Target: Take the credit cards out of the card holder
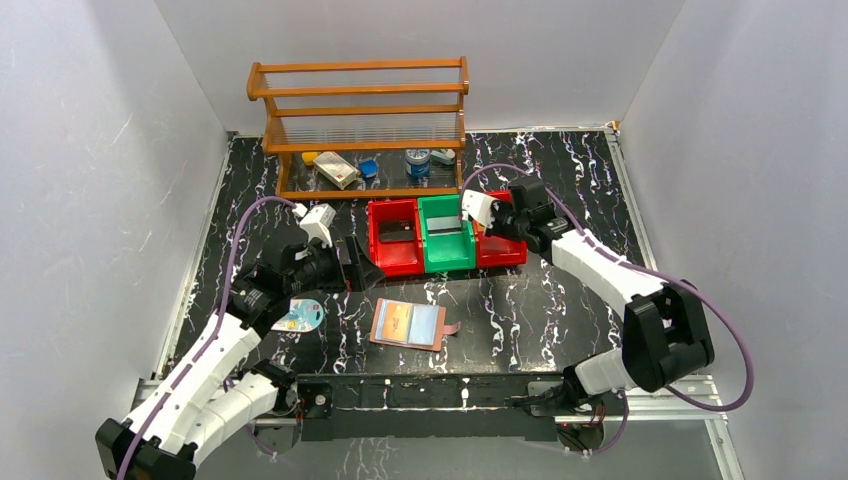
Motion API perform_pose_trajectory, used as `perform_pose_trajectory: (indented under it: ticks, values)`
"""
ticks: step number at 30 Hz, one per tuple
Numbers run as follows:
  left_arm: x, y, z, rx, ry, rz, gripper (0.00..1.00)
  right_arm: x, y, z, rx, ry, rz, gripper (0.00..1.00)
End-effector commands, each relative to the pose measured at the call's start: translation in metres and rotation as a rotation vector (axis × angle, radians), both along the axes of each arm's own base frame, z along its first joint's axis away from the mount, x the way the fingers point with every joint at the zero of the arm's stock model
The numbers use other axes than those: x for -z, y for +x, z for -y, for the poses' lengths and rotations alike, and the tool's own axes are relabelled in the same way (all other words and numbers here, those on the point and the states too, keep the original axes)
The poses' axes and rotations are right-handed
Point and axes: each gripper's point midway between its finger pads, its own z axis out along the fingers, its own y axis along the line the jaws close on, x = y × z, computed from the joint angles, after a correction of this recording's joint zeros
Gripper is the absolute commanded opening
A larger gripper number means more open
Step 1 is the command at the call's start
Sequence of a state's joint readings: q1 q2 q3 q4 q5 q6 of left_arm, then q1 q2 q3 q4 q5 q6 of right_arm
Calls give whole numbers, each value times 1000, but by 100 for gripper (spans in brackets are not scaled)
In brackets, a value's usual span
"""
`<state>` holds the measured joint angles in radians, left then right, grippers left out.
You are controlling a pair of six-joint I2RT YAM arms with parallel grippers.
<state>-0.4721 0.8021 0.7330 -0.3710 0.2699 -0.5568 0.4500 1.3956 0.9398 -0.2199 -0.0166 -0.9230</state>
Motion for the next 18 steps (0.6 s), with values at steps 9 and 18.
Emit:
perform_pose_trajectory:
  ticks: [9, 18]
  values:
    - [-11, 0, -12, -33, 31, 48, 98, -10, 41, -12, -129, -23, 75, 0]
    - [-14, 1, -19, -42, 68, 78, 98, 5, 71, -26, -162, -46, 81, 0]
